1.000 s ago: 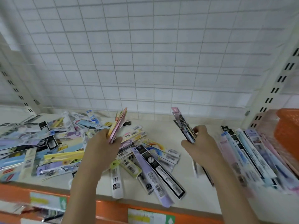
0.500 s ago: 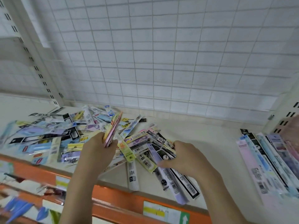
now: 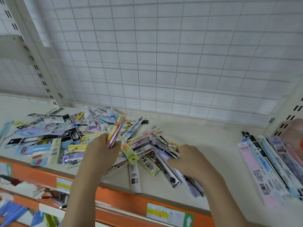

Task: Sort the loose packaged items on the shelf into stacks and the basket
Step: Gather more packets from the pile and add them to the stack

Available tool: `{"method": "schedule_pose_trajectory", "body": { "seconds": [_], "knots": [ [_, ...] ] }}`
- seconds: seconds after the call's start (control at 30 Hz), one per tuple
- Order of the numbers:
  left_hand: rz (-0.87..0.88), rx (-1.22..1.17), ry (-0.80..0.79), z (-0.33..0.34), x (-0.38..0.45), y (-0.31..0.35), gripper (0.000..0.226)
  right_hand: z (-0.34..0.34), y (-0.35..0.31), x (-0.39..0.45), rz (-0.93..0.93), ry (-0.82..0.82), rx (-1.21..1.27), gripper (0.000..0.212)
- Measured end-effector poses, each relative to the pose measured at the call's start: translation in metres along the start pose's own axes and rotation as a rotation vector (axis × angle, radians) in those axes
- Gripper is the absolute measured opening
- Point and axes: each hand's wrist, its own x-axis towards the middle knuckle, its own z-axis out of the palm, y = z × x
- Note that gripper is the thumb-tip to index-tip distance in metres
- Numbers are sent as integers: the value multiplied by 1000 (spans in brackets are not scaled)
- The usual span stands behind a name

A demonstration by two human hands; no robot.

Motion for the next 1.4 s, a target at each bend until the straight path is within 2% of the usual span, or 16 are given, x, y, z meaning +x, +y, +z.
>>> {"method": "schedule_pose_trajectory", "body": {
  "seconds": [0.07, 0.23, 0.4, 0.53, 0.6, 0.73, 0.93, 1.13, 1.4],
  "knots": [
    [-12, 8, 5, -1, 4, -4, 38, -6, 1, 0, -3, 11, 18, 35],
    [-36, 16, 37, 0, 11, -12, 31, -22, 3, 3, 5, 75, 5, 20],
    [-76, 78, 17, 4, 27, -16, 24, -24, 12, 9, 40, 90, 67, 21],
    [-29, 174, 12, 2, 43, -13, 20, -22, 19, 9, 85, 113, 100, 23],
    [21, 238, -55, -2, 53, -8, 17, -23, 20, 6, 96, 141, 123, 30],
    [110, 387, -308, -6, 64, 1, 19, -24, 22, 3, 108, 149, 167, 45],
    [160, 466, -464, 11, 65, 1, 39, -24, 24, 3, 124, 161, 198, 17],
    [203, 422, -363, 5, 71, -3, 28, -25, 22, 7, 102, 215, 200, 13],
    [279, 315, -128, -19, 94, 13, 38, -26, 16, 15, 99, 195, 261, 14]
  ]
}}
